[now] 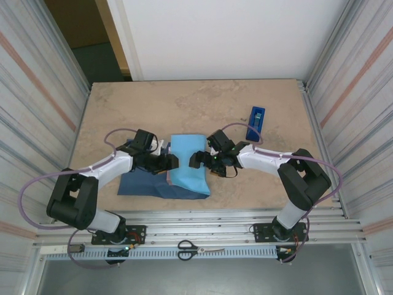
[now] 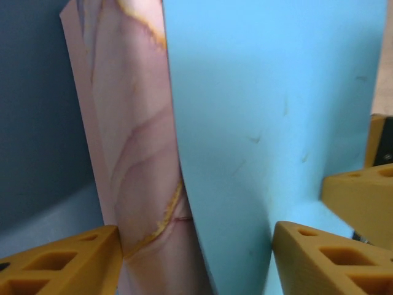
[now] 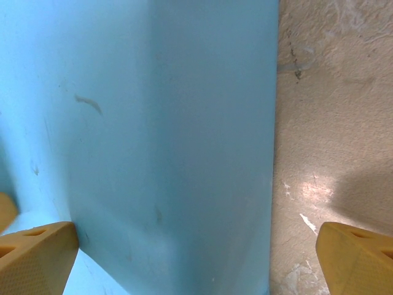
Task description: Wrap the gift box in paper
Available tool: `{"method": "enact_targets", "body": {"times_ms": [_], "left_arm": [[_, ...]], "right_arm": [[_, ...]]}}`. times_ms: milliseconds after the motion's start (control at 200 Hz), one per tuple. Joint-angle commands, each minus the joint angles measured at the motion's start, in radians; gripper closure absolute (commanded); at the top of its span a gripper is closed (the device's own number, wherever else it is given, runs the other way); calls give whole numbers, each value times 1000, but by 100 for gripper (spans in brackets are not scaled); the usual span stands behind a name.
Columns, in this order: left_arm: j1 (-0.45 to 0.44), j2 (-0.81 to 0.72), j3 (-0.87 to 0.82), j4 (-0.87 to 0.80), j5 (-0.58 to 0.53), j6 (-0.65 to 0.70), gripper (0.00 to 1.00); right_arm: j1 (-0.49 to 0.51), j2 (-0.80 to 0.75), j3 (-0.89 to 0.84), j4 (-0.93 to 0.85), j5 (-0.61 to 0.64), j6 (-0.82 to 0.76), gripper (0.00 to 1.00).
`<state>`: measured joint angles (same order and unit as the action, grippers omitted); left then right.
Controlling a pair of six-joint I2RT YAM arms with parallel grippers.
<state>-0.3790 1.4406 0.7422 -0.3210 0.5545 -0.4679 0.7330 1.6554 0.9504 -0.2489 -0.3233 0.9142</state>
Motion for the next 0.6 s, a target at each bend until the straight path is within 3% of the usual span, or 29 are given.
{"method": "enact_targets", "body": {"times_ms": [0,271,386,441,486,596], "left_arm": [[0,8,-19,-29,-5,31,41],[1,-14,-56,-7,-18,13,44],[0,-20,-60,-3,-11,12,44],[0,-19,-60,-3,-9,15,44],[0,-17,-60,-1,-11,15,45],[0,-14,-61,4,-6,12,45]], "right_arm": [[13,5,37,-47,47,9,2],[22,-119,41,-91,49,-28,0],[69,-205,7,-136,91,-36,8],[97,-245,-17,-135,112,-28,18],[118,-270,-43,-103,98,-24,38],[168,-277,-88,21,14,12,64]]}}
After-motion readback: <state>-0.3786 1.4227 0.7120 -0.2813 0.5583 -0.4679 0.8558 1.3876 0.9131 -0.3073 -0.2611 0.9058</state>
